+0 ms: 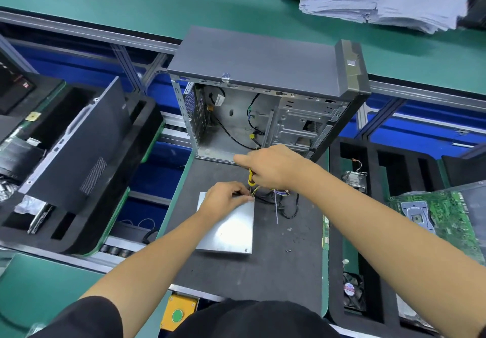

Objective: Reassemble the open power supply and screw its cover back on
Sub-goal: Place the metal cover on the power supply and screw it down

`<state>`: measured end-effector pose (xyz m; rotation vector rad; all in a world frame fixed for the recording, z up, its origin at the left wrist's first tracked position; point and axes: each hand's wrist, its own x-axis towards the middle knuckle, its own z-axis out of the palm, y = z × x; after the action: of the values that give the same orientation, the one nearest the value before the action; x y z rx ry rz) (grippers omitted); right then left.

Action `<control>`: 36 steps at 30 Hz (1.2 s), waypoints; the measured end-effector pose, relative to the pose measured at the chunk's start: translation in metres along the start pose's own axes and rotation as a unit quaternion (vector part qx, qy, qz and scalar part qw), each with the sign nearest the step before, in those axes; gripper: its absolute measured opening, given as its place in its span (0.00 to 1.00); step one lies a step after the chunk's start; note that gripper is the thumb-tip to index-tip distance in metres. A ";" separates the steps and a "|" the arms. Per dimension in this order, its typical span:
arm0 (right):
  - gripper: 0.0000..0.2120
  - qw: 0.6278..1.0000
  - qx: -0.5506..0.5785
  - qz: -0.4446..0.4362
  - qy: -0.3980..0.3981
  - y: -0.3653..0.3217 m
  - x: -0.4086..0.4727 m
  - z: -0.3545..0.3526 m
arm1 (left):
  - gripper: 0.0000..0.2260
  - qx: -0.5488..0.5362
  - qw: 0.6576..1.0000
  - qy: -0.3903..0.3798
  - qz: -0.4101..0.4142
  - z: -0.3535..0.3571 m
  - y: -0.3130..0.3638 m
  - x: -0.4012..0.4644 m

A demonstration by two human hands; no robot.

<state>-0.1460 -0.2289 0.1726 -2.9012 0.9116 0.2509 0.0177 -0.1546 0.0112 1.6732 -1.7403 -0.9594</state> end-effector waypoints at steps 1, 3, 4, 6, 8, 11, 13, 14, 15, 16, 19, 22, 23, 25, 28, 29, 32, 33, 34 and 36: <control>0.12 1.000 -0.018 -0.006 -0.001 0.001 0.001 -0.001 | 0.07 -0.004 1.000 -0.007 0.003 -0.001 0.000 0.001; 0.11 0.998 -0.062 -0.011 0.008 0.001 0.003 -0.003 | 0.06 -0.016 1.000 -0.012 0.017 -0.001 0.000 0.001; 0.10 0.996 -0.090 -0.013 0.012 0.001 0.003 -0.002 | 0.07 -0.023 0.999 -0.003 0.028 -0.001 0.001 0.001; 0.07 0.990 -0.138 -0.017 0.016 -0.001 0.004 0.000 | 0.09 -0.055 0.997 0.038 0.030 0.002 0.003 0.000; 0.08 0.987 -0.161 -0.010 0.022 -0.004 0.004 0.001 | 0.08 -0.104 0.993 0.062 0.003 0.007 0.005 -0.001; 0.11 0.991 -0.130 -0.034 0.008 -0.002 0.003 -0.001 | 0.12 -0.118 0.990 0.071 -0.005 0.010 0.005 -0.002; 0.10 0.989 -0.124 -0.080 -0.004 0.000 0.002 -0.007 | 0.07 -0.110 0.992 0.060 -0.001 0.009 0.004 -0.003; 0.09 0.985 -0.139 -0.097 -0.010 0.001 0.002 -0.010 | 0.04 -0.111 0.992 0.056 0.002 0.009 0.004 -0.004; 0.07 0.984 -0.151 -0.099 -0.014 0.003 0.002 -0.011 | 0.03 -0.115 0.992 0.051 0.004 0.008 0.004 -0.004; 0.06 0.983 -0.159 -0.087 -0.017 0.004 0.001 -0.012 | 0.03 -0.115 0.992 0.047 0.008 0.008 0.005 -0.005; 0.11 0.980 -0.194 -0.048 -0.023 0.001 0.001 -0.012 | 0.09 -0.128 0.990 0.051 0.004 0.008 0.010 -0.005; 0.16 0.977 -0.211 -0.022 -0.015 -0.003 -0.001 -0.007 | 0.11 -0.167 0.983 0.066 -0.029 0.009 0.012 -0.005; 0.15 0.979 -0.204 -0.014 -0.016 -0.003 -0.002 -0.007 | 0.10 -0.160 0.985 0.066 -0.029 0.009 0.012 -0.005; 0.13 0.986 -0.164 -0.025 -0.017 -0.002 -0.004 -0.011 | 0.10 -0.144 0.988 0.058 -0.022 0.008 0.013 -0.005; 0.11 0.983 -0.156 -0.093 -0.028 -0.001 -0.005 -0.021 | 0.09 -0.146 0.988 0.046 -0.022 0.005 0.012 -0.006; 0.11 0.980 -0.170 -0.099 -0.033 -0.001 -0.005 -0.023 | 0.09 -0.145 0.988 0.041 -0.023 0.004 0.012 -0.006; 0.07 0.980 -0.188 -0.055 -0.025 -0.001 -0.004 -0.026 | 0.11 -0.147 0.989 0.030 -0.018 0.003 0.015 -0.006; 0.09 0.980 -0.195 -0.042 -0.019 -0.001 -0.003 -0.025 | 0.12 -0.153 0.987 0.036 -0.021 0.003 0.017 -0.006; 0.11 0.978 -0.205 -0.035 -0.015 -0.002 -0.003 -0.023 | 0.13 -0.155 0.986 0.047 -0.027 0.004 0.018 -0.005; 0.14 0.977 -0.212 -0.021 -0.013 -0.004 -0.002 -0.020 | 0.11 -0.145 0.987 0.069 -0.030 0.007 0.018 -0.005</control>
<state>-0.1429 -0.2266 0.1924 -3.2874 0.8842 0.5394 0.0016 -0.1494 0.0218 1.5693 -1.3927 -1.0436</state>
